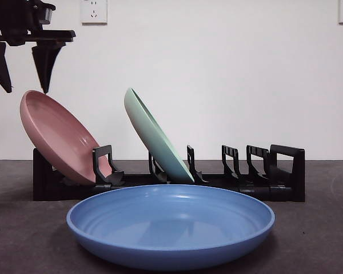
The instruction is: Place the plate
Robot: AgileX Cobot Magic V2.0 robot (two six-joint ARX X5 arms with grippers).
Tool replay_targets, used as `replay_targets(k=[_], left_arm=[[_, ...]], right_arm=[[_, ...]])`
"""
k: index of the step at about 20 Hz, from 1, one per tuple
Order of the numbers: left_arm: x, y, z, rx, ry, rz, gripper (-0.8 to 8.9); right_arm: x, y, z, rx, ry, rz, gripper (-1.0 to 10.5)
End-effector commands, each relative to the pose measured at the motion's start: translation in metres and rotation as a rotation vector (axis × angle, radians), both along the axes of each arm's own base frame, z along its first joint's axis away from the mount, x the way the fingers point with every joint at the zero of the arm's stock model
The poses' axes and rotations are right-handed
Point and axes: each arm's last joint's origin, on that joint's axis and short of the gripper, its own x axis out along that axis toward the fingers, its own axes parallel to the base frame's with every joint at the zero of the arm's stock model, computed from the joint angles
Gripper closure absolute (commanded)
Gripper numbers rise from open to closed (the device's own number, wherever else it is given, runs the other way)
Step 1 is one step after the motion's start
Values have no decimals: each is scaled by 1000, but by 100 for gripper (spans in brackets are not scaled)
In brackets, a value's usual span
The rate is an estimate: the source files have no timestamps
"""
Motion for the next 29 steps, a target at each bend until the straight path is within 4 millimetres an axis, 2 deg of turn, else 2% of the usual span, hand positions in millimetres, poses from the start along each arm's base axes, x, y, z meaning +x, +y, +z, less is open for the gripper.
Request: replay_targets(k=[1,10,14,16,18,22,26,29], left_arm=[[5,-2,3,10,-12,-14,577],[14,-4,-11,24,32,-23,573],[14,-4,-9,24,27,-23,784],[14,-4,-5,28,16,-35,803],[14,-4,5,33,-1,-44,803],[5,1,44,118,-34,-32,803],[-18,7,86,166,-41,-21,803],[-37,11,101,157,-65,-23,804]], right_arm=[[1,1,3,1,-12,4,710],[1,1,3,1,-12,4,710],[1,1,3,1,-12,4,710],[1,1,3,1,-12,4,710],[1,1,3,0,-12,3,710],[1,1,3,0,-13,2,710],[1,1,3,-1,-13,2,710],[1,1,3,-1,-13,2,710]])
